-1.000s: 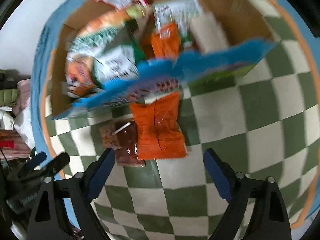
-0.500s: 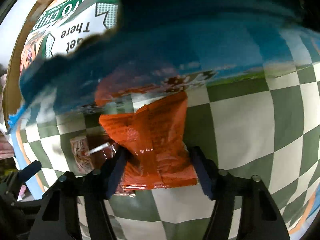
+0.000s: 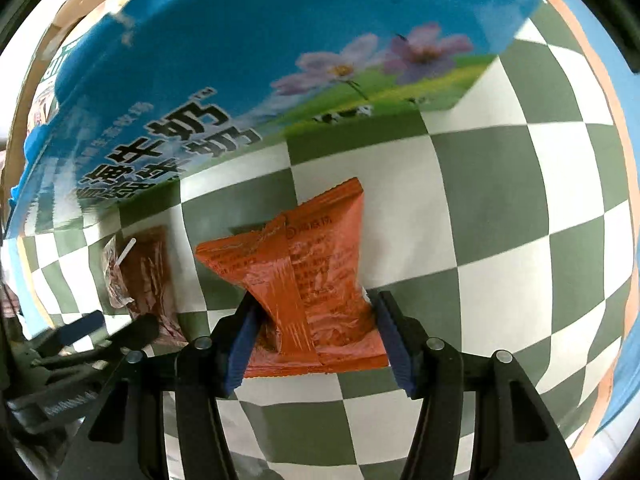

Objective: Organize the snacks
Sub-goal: 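Grasp the orange packet with the right tool while the left tool grasps the brown packet, then lift both held packets and carry them toward the box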

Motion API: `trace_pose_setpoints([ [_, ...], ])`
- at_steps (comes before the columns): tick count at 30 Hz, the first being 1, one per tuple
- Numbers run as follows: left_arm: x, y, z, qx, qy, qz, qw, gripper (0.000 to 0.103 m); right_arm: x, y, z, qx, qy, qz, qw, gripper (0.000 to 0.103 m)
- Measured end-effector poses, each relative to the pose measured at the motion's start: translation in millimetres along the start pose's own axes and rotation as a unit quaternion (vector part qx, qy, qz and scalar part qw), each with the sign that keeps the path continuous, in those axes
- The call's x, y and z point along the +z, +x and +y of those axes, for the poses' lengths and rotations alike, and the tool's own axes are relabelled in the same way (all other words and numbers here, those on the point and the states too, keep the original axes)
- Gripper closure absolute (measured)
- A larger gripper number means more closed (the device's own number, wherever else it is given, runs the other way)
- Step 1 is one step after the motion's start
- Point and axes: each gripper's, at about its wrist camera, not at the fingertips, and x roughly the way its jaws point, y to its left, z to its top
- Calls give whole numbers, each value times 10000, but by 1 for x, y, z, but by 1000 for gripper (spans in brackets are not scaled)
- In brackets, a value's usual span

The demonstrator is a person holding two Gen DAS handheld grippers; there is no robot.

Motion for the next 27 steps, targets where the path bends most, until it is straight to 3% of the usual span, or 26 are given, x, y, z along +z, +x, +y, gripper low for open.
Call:
trace_pose_setpoints([
  [3,3,7,-6,150,34,-261,9995,8,5,4,-8,30,108,110,9999,37],
  [6,-1,10,-12,372,29,-464,9982,23,9,10,-14,30,121,169,9998,35],
  [7,-7,10,-18,397,31,-519,9979,37,14,10,-11,-7,84,185,9998,35],
  [8,-11,7,-20,437,65,-572,9974,42,14,10,-10,-57,9,184,9998,35],
  [14,-35,4,-19,309,-47,-497,9983,44,-8,8,-5,47,-50,62,10000,42],
  [23,-98,26,-24,210,-112,-174,9996,44,-69,13,-19,10,-124,407,9991,42],
  [24,-102,28,-26,-269,-382,301,9985,43,-71,13,-18,11,-133,430,9990,42],
  [27,-109,33,-31,-342,-387,410,9978,41,-85,12,-14,-30,-210,465,9987,42],
])
